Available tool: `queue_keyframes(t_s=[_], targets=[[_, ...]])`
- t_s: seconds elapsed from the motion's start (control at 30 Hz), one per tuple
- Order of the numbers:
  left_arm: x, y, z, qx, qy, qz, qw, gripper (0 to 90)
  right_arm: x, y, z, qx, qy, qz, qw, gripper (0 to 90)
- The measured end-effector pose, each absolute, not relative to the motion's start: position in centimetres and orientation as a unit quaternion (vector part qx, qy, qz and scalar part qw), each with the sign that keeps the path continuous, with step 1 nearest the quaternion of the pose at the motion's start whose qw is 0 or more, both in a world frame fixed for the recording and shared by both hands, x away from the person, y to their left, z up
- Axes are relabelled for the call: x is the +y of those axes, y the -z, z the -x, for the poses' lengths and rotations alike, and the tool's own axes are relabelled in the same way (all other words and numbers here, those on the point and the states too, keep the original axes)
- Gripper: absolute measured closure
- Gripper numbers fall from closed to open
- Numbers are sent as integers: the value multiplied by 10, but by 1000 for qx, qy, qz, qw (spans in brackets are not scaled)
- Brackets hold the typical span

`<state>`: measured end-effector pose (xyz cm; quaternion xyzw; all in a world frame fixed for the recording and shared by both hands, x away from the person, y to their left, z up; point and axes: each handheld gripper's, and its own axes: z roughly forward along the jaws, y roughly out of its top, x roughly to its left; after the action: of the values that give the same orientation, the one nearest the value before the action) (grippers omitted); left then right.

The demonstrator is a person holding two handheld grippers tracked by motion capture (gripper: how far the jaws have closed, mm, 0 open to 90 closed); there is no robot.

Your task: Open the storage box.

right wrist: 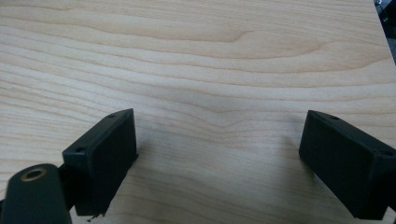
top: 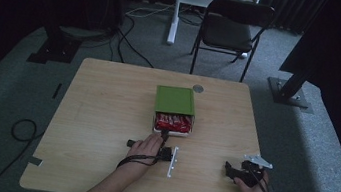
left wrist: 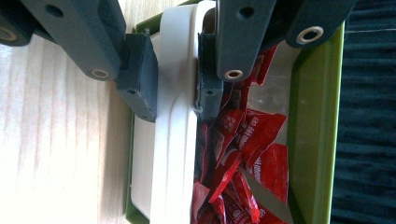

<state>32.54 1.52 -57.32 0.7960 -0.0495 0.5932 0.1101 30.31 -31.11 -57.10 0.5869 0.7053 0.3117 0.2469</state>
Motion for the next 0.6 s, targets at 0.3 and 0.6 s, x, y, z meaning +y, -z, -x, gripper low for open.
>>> queue_keyframes(t_s=[0.3,0.6], targets=[[16,572,-319,-51,-587,-800,113,721,-311,571,-303,705,-312,-587,247,107],[15,570,-312,-54,-580,-805,112,722,-311,571,-303,705,-312,-587,247,107]])
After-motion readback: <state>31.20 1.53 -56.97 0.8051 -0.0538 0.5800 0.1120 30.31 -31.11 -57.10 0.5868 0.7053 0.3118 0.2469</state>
